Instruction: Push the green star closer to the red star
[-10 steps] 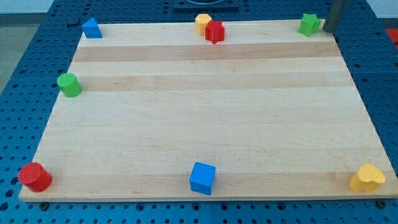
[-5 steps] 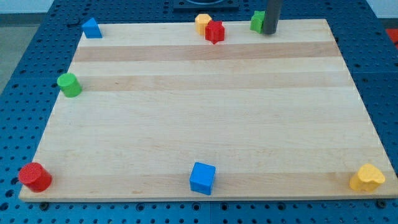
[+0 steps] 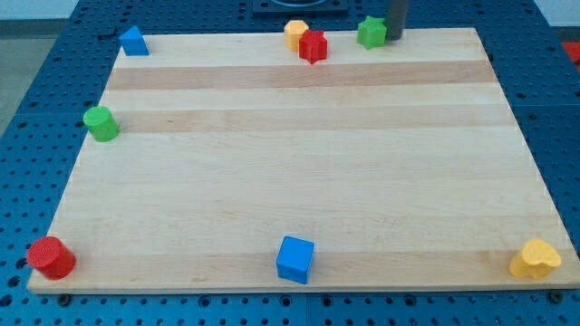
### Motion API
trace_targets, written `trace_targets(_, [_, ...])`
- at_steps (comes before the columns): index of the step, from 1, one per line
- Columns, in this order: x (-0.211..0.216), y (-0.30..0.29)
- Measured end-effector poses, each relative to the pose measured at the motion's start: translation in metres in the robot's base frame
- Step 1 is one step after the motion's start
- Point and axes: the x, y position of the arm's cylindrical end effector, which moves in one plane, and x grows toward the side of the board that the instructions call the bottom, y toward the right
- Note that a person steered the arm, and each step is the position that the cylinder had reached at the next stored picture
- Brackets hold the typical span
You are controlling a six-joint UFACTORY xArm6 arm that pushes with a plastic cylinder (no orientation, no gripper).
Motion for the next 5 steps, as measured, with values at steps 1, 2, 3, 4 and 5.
trace_targets(1, [0.000, -0.025])
trace_targets(2, [0.000, -0.047])
trace_targets(3, [0.001, -0.058])
trace_targets(4, [0.004, -0.062])
trace_targets(5, [0.021, -0.035])
